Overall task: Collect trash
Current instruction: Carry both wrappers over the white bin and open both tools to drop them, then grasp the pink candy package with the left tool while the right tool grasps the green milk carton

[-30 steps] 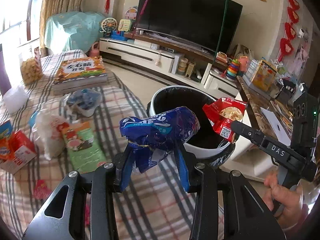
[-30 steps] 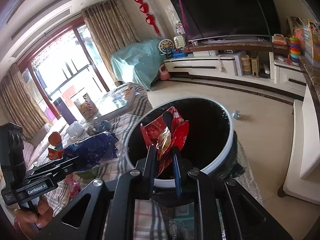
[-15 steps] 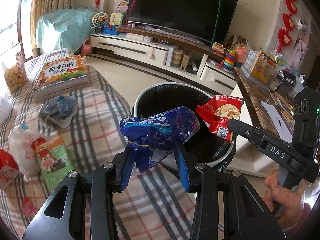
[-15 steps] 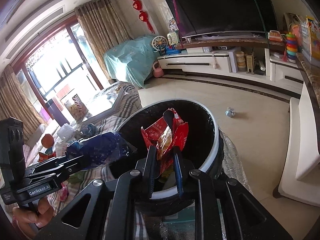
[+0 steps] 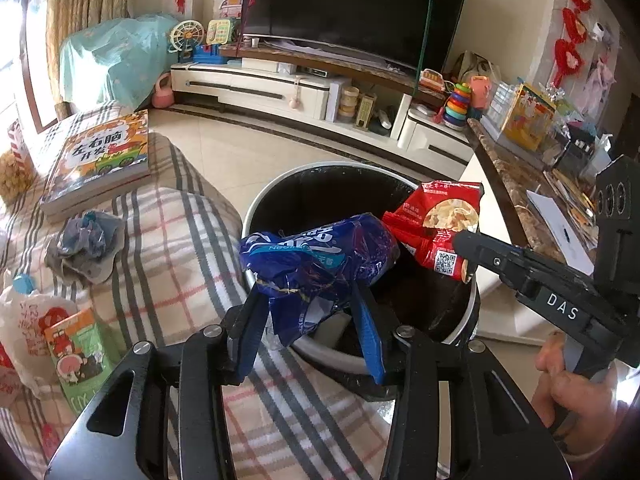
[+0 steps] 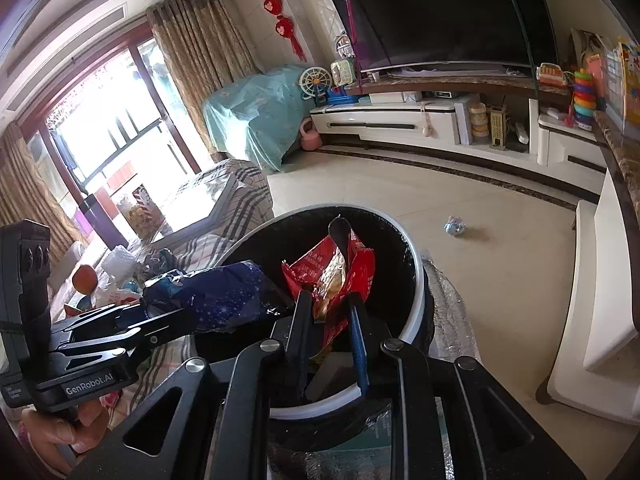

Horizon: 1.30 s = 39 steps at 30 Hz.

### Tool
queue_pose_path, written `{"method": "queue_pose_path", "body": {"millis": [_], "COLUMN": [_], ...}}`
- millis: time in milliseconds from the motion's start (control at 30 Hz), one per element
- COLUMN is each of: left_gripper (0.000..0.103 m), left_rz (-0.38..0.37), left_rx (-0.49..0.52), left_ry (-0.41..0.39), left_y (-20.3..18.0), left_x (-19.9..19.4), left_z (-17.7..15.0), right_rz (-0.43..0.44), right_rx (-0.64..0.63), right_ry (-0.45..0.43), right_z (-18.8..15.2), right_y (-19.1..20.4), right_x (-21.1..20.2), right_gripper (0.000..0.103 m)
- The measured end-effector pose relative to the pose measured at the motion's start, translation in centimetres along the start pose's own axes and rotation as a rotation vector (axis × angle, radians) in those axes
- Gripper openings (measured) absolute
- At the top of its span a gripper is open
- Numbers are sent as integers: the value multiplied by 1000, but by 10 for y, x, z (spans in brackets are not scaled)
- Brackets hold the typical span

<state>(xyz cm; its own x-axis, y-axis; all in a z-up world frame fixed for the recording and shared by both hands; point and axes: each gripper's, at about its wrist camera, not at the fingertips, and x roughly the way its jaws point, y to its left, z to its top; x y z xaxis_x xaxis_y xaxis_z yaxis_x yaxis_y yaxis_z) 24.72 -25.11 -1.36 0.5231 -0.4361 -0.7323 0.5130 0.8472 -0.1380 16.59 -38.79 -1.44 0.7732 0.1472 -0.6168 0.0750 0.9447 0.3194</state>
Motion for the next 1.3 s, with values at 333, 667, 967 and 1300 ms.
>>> {"method": "queue_pose_path", "body": {"millis": [333,667,967,1300], "left_gripper": [66,71,73,73], "left_rz": [7,7,20,79], "left_rx": [11,-41,-142,-238], "left_ry": [15,-2,-19,-37], "left_y": [-1,14,48,96], "left_x": [1,-19,-52,-93], "left_z": [4,-17,-58,-102], "right_rz": [3,6,54,118], "right_rx": [0,28,22,-15], "right_ry": [7,-23,-35,-6], "right_z": [4,2,-14,-35], "right_y": [1,5,33,79], "right_x": [2,-8,-15,-16], "right_gripper": [33,81,93,93]}}
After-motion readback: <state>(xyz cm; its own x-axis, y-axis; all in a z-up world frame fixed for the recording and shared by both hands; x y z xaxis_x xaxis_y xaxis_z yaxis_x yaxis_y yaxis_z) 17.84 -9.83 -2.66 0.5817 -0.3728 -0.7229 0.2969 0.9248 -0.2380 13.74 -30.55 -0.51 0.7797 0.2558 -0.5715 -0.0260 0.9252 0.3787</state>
